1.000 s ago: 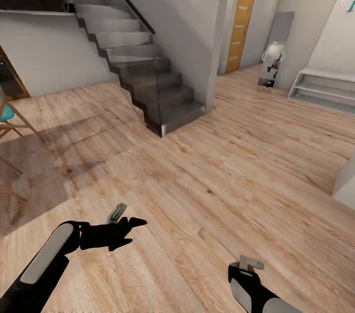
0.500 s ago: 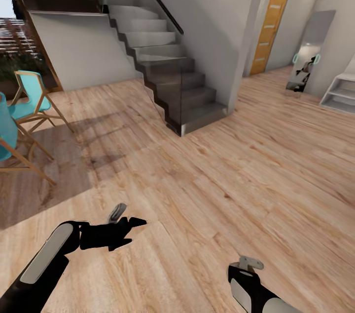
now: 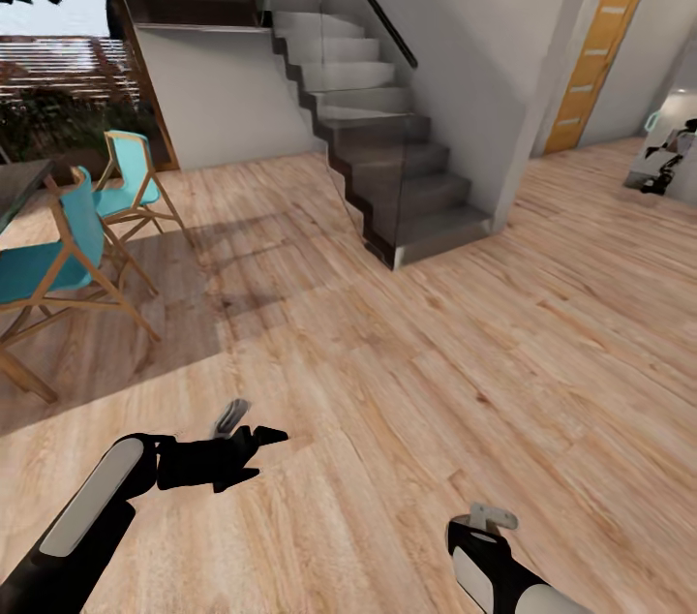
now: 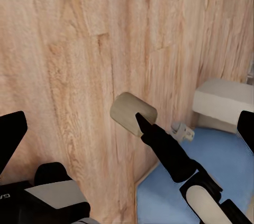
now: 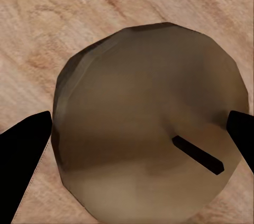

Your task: Place each of the two pumpkins and all three candles from the living room inside a cabinet in the living room (use any cabinet), then make sure every cabinet is closed, and position the cauldron so it is next to a table in the living room.

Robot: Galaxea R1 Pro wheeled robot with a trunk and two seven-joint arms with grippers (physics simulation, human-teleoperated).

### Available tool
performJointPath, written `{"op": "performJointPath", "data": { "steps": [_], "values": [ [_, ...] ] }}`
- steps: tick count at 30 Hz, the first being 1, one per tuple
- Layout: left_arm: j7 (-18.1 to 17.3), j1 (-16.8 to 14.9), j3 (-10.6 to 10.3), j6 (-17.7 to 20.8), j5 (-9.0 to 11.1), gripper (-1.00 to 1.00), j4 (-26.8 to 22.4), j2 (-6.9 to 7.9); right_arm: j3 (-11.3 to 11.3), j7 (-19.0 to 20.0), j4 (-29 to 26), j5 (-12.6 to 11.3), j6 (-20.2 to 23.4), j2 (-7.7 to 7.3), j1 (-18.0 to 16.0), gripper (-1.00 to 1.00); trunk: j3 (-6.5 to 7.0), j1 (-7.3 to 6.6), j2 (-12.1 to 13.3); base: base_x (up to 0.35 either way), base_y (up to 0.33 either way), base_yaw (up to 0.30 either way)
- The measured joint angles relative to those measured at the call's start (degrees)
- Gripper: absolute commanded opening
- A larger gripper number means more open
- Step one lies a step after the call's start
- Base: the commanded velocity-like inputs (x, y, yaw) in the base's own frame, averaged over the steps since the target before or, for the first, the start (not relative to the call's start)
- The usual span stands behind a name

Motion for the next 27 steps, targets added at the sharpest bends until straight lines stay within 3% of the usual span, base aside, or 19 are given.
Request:
{"op": "performJointPath", "data": {
  "steps": [27],
  "values": [
    [0.01, 0.0, 0.02, 0.0, -0.09, 1.0, 0.01, 0.0, 0.0, -0.02, -0.08, -0.05, 0.07, -0.03, 0.0, -1.0, 0.0, 0.0, 0.0, 0.0, 0.0, 0.286]
  ]
}}
